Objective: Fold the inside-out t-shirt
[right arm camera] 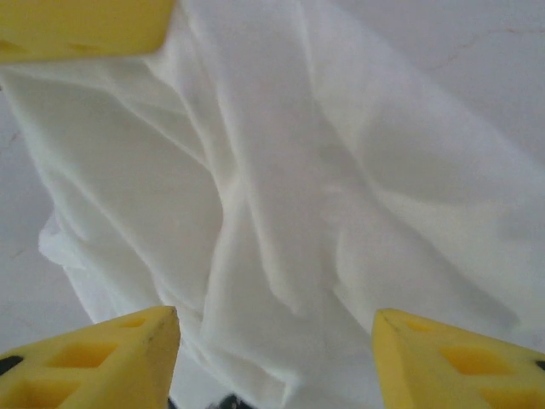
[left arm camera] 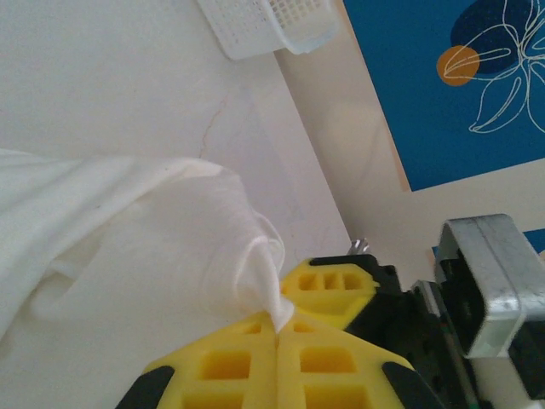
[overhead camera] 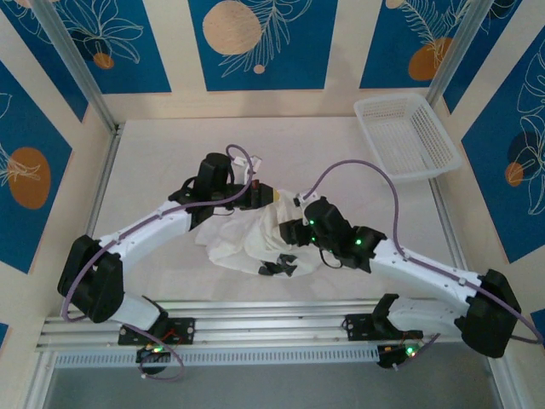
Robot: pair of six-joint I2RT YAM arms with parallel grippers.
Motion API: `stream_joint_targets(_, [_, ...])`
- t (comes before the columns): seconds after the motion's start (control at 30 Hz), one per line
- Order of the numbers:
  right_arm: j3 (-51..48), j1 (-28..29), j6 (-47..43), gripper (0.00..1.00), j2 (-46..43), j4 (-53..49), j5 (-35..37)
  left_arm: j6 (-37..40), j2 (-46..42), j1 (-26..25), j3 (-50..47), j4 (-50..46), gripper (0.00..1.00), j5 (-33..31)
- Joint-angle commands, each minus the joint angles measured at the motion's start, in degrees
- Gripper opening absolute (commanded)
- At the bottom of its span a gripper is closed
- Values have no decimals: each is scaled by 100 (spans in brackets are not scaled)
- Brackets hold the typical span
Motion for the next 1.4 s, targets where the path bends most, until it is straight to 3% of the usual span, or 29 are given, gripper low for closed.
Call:
stream_joint_targets(0.0, [299,13,-376,65,673,672,377,-155,-193,34,198,-3,0,-34])
stream_joint_targets(0.07, [543,-71,-305,59,1197,660,558,-159,-253,49,221,-44,0,-98])
stream_joint_targets(0.13, [832,-140,-180,37,1443,302,525,-97,-302,127,274,-280,0,-193])
stream_joint_targets(0.17, [893,-142,-254,22,1419,211,273,-17,-329,211,330,-519,0,-280])
stream_joint_targets(0.23, [835,-143,-518,6,1160,174,-641,251,-352,421,404,-949,0,-548])
stream_joint_targets(0.37, [667,-353,-566,1,397,77,-3912,1300,-62,693,665,-2006,0,-1606])
stream_joint_targets(0.43, [538,-593,-160,1,96,294,-5093,1627,183,732,651,-2045,5,-1812])
stream_joint_targets(0.5, [372,-886,254,1,-165,637,-5712,1668,388,781,484,-1762,13,-1756])
stream_joint_targets(0.67, [120,-1688,691,1,-319,980,-5671,1745,372,832,316,-1746,32,-1353])
stream_joint_targets(0.9, [106,-2306,1025,3,22,1220,-5914,2643,-1256,816,-108,-2474,50,-1781])
stream_joint_targets(1.0, [121,-2412,1082,3,111,1258,-5940,2818,-1999,630,-590,-2071,51,-1169])
stream_joint_targets(1.1, [125,-2470,1154,3,181,1295,-5924,2948,-2248,108,-899,-1803,49,-1129])
stream_joint_targets(1.37, [218,-2458,1194,3,204,1162,-5903,2896,-772,-882,-705,-1092,45,-982])
